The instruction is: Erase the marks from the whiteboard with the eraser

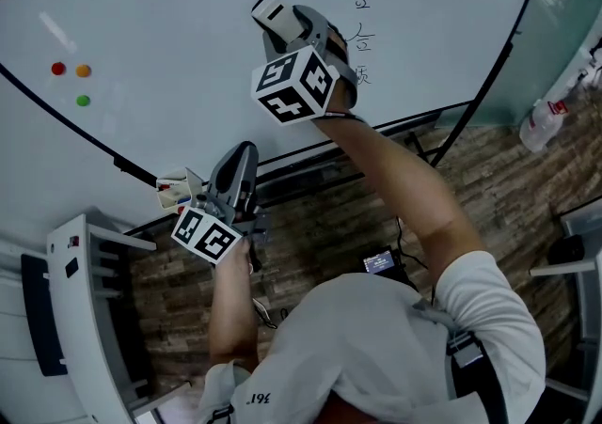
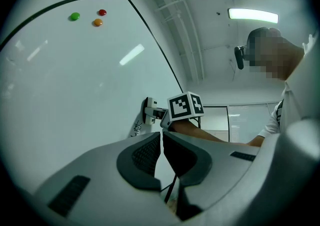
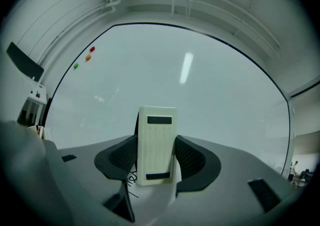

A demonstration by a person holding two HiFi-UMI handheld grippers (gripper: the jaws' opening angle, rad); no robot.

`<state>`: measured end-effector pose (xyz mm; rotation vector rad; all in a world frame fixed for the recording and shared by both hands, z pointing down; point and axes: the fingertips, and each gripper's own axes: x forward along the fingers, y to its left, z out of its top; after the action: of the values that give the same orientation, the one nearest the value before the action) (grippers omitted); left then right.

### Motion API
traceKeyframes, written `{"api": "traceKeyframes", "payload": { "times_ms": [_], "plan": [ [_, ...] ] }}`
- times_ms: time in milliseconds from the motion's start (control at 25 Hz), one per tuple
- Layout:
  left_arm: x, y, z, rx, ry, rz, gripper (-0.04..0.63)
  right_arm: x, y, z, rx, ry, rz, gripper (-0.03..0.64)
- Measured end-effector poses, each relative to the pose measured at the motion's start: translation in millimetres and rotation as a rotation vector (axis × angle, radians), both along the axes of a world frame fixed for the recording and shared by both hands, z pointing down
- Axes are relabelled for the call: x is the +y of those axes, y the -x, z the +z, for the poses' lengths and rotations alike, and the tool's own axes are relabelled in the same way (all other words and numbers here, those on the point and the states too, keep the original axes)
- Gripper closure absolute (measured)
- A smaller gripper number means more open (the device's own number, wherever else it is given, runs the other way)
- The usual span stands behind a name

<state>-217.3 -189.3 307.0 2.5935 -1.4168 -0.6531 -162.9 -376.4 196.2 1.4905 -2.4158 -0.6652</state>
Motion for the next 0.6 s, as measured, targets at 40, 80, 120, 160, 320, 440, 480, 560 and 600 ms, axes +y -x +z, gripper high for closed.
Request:
{"api": "traceKeyframes", "payload": {
  "times_ms": [40, 80, 120, 160, 320, 440, 480, 560, 600],
  "plan": [
    [-1, -2, 0, 0.000, 0.001, 0.005, 0.588, -1, -3, 0, 0.000, -0.001, 0.005, 0.367],
    [-2, -4, 0, -0.001, 0.001, 0.010, 0.588, -2, -6, -1, -0.001, -0.003, 0.010, 0.367],
    [-2, -5, 1, -0.002, 0.002, 0.015, 0.588, -3, -8, -1, -0.001, -0.005, 0.016, 0.367],
    [-3, -7, 1, -0.002, 0.003, 0.019, 0.588, -4, -11, -2, -0.002, -0.007, 0.022, 0.367],
    [-10, -22, 1, -0.005, 0.006, 0.030, 0.588, -12, -32, -3, -0.003, -0.012, 0.040, 0.367],
    [-16, -34, 0, -0.007, 0.007, 0.036, 0.588, -20, -50, -4, -0.008, -0.011, 0.054, 0.367],
    [-17, -36, 1, -0.008, 0.007, 0.038, 0.588, -22, -54, -4, -0.009, -0.012, 0.058, 0.367],
    [-17, -35, 2, -0.008, 0.008, 0.044, 0.588, -23, -59, -4, -0.011, -0.012, 0.068, 0.367],
    [-16, -34, 2, -0.008, 0.007, 0.047, 0.588, -23, -60, -4, -0.013, -0.012, 0.072, 0.367]
  ]
}}
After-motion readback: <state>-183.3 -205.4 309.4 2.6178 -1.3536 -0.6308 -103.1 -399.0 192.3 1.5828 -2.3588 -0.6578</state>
